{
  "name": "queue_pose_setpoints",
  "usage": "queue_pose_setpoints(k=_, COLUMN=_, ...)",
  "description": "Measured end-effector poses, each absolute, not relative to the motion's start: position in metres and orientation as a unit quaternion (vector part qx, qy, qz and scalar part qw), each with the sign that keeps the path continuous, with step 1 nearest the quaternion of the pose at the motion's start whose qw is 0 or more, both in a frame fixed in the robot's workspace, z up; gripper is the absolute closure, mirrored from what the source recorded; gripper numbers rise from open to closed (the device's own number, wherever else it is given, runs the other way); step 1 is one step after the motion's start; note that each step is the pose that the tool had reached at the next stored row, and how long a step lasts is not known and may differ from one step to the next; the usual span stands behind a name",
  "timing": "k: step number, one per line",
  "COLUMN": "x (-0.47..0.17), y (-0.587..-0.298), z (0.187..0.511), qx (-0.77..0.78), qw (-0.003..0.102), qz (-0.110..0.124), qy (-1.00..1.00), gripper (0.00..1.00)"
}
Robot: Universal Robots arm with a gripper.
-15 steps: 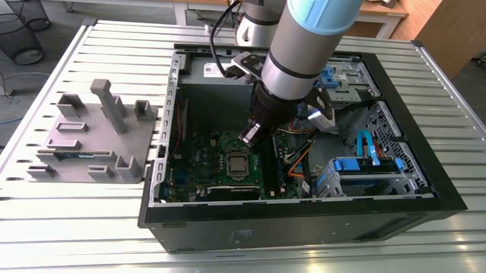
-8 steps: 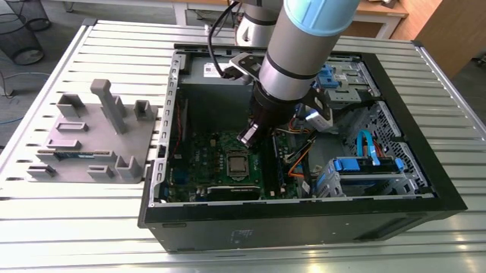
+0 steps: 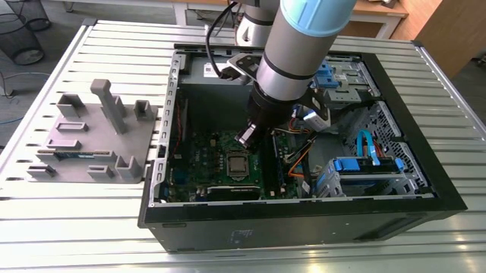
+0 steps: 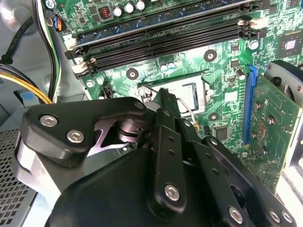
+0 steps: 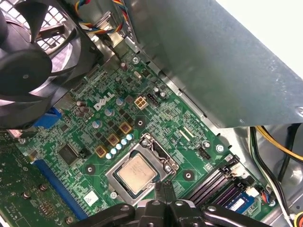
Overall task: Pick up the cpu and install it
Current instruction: 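Install the first cpu locking lever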
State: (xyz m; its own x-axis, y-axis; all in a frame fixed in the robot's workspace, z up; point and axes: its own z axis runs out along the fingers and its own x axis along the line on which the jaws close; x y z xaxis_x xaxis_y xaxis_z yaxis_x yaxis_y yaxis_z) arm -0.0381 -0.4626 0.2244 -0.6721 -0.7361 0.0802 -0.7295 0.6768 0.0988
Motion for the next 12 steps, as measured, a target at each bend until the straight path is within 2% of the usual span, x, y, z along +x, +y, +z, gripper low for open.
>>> queue_pose_setpoints(k=12, x=-0.0398, y=-0.4625, z=0.2184, qx=0.401, qw=0.057, qz=-0.027, qy=-0.914, gripper=0.89)
